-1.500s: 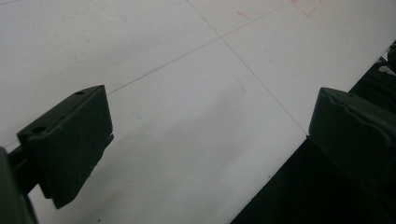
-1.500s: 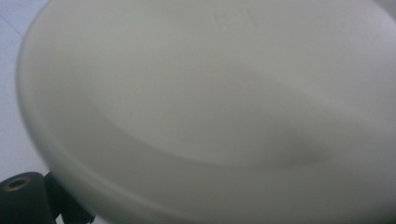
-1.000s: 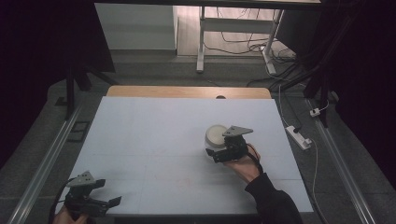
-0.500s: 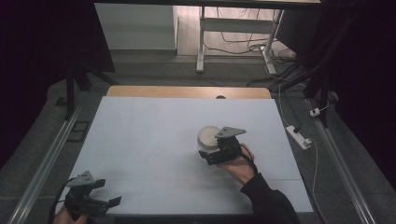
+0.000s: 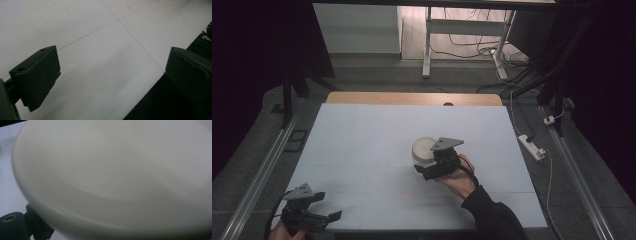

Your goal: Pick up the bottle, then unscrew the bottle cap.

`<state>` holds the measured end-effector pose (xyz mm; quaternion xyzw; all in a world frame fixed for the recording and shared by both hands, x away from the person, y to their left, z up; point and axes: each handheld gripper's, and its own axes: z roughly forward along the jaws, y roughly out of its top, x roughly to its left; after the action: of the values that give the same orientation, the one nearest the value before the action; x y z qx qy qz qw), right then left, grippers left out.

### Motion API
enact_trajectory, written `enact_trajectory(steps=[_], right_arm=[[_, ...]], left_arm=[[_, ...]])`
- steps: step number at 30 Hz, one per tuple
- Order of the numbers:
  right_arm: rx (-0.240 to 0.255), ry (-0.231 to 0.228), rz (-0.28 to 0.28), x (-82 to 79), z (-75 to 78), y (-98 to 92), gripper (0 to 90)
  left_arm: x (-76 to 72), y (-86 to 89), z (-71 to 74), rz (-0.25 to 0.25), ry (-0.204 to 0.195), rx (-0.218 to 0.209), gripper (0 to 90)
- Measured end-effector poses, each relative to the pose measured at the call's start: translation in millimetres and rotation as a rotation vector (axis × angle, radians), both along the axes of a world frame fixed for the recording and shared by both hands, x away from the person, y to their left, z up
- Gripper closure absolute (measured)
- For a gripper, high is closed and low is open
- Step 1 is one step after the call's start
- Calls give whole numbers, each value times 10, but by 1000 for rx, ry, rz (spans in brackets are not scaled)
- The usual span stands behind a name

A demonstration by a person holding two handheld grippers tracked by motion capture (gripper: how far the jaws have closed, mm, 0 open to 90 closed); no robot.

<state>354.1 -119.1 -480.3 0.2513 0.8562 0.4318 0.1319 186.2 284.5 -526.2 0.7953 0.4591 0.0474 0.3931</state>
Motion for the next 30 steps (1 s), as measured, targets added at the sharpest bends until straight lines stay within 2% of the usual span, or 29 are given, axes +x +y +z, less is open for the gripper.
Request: enact_trajectory(steps=[18,30], right_arm=[[4,-6,64,-149,-15,286,65],[4,0,76,-167,-34,309,65]], left_arm=[[6,-6,-1,-12,4,7,5],[9,10,-1,-1,8,-10,5]])
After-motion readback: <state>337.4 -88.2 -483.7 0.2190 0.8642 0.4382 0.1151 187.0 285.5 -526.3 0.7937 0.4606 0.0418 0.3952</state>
